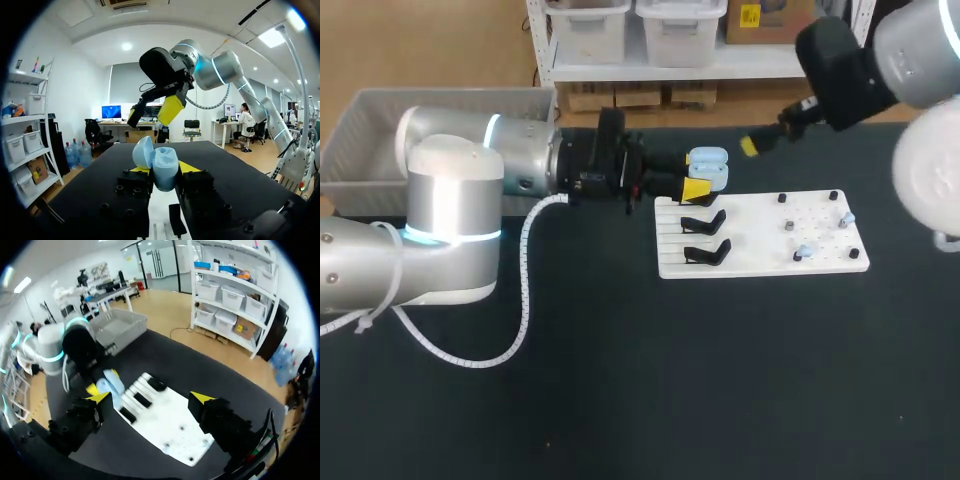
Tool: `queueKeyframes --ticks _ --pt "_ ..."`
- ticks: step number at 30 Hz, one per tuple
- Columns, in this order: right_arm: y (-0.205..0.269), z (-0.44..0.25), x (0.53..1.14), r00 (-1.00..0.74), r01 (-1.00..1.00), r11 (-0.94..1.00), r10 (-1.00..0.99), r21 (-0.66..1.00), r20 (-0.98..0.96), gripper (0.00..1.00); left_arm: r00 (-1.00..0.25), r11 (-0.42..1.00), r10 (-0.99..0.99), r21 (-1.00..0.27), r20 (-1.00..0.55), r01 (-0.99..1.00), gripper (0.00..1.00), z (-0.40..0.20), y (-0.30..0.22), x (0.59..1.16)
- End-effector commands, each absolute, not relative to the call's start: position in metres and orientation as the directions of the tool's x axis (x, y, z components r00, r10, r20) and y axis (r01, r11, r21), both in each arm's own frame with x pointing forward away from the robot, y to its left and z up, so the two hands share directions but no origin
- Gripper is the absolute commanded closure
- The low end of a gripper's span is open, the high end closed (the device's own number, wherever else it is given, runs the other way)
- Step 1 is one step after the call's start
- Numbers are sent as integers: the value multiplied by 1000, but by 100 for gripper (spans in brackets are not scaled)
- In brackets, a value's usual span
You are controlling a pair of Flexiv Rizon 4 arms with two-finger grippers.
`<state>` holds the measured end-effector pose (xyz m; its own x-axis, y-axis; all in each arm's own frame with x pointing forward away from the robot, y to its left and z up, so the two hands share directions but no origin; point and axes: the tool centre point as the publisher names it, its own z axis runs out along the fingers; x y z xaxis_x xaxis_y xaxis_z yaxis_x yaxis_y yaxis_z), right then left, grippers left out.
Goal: Pick up each earbud case from the left stands, insert the matching earbuds, close the lid, and place the case in the box.
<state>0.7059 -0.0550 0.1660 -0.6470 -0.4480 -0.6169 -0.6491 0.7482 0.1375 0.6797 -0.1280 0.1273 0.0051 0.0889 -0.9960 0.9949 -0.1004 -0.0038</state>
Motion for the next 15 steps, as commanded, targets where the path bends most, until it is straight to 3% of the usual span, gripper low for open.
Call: queueKeyframes --ticks 1,10,15 --pt "-82 173 694 -671 -567 823 -485 -34 -561 0 8 -96 86 -1 -996 995 100 127 -128 679" --pt "-133 137 693 -743 -521 828 -559 -207 -368 0 8 -96 86 -1 -996 995 100 127 -128 679" --pt "-152 118 692 -777 -508 835 -551 -212 -305 0 8 -96 86 -1 -996 995 100 127 -128 679"
